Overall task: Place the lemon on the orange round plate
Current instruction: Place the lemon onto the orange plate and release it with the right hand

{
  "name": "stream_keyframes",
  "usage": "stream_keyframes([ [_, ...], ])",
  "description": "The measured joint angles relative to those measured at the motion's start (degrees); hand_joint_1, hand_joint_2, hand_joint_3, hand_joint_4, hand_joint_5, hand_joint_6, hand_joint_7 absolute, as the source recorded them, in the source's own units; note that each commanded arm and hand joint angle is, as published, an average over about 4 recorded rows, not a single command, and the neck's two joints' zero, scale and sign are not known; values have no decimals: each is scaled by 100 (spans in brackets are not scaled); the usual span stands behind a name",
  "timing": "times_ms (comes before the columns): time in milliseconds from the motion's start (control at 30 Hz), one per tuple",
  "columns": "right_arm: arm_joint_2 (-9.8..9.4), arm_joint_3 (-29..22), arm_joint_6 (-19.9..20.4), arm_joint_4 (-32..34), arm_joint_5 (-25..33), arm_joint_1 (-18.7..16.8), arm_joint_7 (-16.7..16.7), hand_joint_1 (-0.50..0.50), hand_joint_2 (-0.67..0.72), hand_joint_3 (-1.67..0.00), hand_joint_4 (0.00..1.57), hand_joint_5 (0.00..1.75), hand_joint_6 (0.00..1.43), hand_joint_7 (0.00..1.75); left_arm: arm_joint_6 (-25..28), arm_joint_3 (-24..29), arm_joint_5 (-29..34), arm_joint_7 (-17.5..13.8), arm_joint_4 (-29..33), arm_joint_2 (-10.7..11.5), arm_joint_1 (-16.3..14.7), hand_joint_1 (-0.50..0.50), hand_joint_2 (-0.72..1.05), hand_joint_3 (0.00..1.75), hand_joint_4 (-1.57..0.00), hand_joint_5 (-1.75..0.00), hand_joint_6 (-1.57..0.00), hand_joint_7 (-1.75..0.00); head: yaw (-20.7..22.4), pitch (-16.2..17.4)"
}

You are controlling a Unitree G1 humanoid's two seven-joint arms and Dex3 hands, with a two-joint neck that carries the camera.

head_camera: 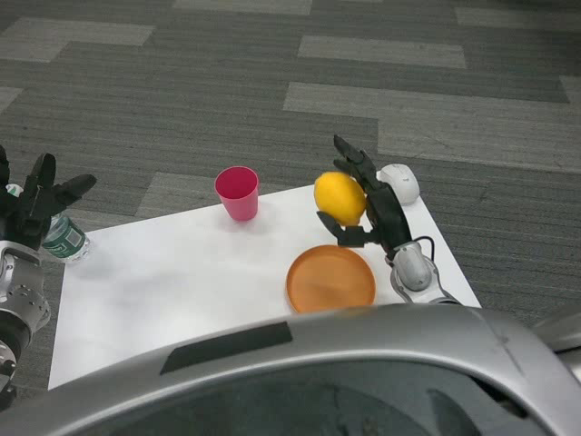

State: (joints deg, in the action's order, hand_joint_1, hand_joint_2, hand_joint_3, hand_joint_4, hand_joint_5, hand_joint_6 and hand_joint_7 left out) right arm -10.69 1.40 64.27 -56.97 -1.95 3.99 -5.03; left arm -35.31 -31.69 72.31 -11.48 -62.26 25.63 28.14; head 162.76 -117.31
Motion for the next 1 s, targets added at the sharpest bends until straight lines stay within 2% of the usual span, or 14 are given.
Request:
stream_keyframes([
  [200, -21, 2, 4, -681, 1, -29, 18, -12, -60, -95, 0, 87, 0, 16, -2, 0, -27, 0, 1, 1, -3, 50, 96, 9, -4, 0, 0, 0, 3, 46],
  [333, -130, 10, -9, -1026, -3, -37, 50, -12, -60, -95, 0, 92, 0, 17, -2, 0, -29, 0, 1, 2, -5, 50, 96, 4, -4, 0, 0, 0, 22, 69],
  [500, -224, 12, -18, -1287, -17, -4, 151, -12, -60, -95, 0, 97, 0, 21, -3, 0, -30, -1, 0, 2, -4, 50, 96, 9, -4, 0, 0, 0, 52, 90],
  [800, -232, 20, -30, -1376, -328, 74, 598, -12, -60, -95, 0, 107, 0, 21, -3, 0, -30, -1, -2, 2, -4, 50, 96, 9, -4, 0, 0, 0, 101, 110],
  [1000, -230, 22, -30, -1376, -469, 99, 662, -12, -62, -95, 0, 107, 0, 21, -3, 0, -30, -1, -2, 3, -4, 50, 96, 9, -4, 0, 0, 0, 135, 104],
])
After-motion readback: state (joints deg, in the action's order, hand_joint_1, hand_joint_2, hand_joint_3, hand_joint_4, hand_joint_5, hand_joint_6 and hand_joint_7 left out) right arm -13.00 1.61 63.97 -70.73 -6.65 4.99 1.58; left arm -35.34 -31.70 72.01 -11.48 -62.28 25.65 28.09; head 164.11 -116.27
